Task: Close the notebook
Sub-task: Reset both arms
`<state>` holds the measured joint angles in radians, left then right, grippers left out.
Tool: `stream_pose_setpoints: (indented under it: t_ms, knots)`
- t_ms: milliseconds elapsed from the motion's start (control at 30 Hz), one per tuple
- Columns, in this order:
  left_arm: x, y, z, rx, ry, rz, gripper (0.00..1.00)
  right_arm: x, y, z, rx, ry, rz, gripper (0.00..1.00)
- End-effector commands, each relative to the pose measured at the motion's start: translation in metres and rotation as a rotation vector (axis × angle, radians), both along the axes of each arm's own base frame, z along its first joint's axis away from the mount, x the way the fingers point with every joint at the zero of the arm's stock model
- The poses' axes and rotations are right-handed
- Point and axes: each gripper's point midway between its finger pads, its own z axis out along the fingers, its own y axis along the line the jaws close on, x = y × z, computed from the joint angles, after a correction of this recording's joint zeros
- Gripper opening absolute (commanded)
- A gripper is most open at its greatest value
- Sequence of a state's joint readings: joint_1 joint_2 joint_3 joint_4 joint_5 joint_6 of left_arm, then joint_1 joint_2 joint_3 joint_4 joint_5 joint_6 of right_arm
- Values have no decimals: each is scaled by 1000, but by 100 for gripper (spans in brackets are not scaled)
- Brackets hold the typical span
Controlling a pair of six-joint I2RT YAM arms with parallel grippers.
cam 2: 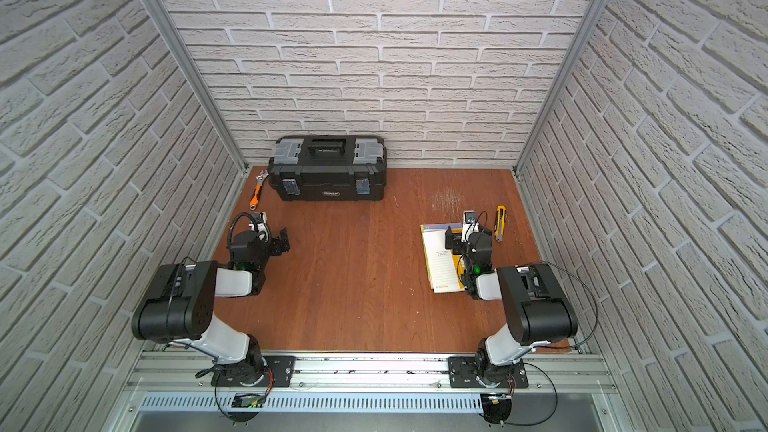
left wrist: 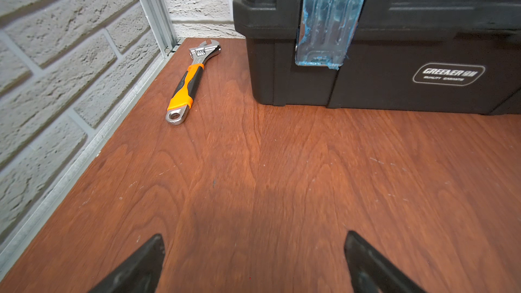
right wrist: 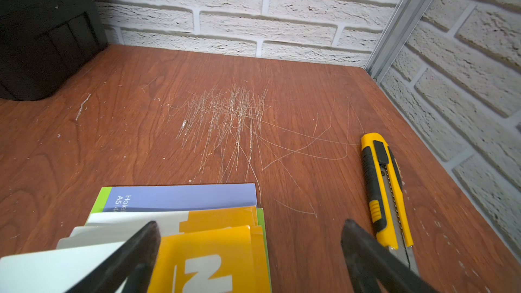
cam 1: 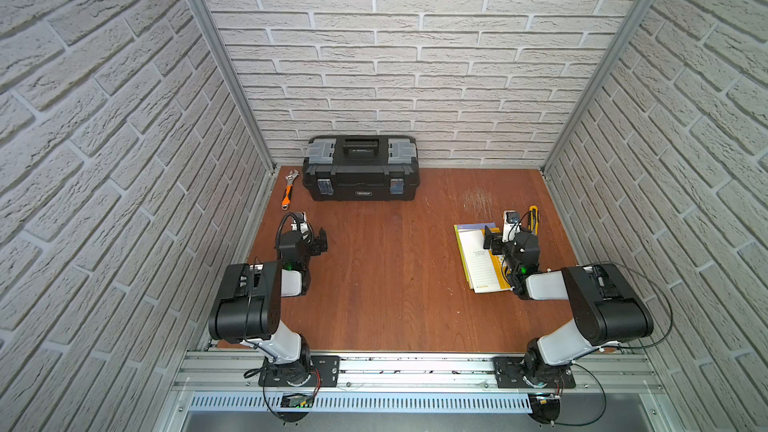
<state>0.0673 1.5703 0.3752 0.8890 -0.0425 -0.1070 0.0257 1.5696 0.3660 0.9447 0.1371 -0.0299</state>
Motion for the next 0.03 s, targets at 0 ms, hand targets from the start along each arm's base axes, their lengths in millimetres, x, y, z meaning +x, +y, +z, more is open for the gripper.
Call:
stream_pose_setpoints:
  t_ms: [0]
  knots:
    - [6,1,11,10,-44,-8,98,0,-1,9,11,-39,-11,99]
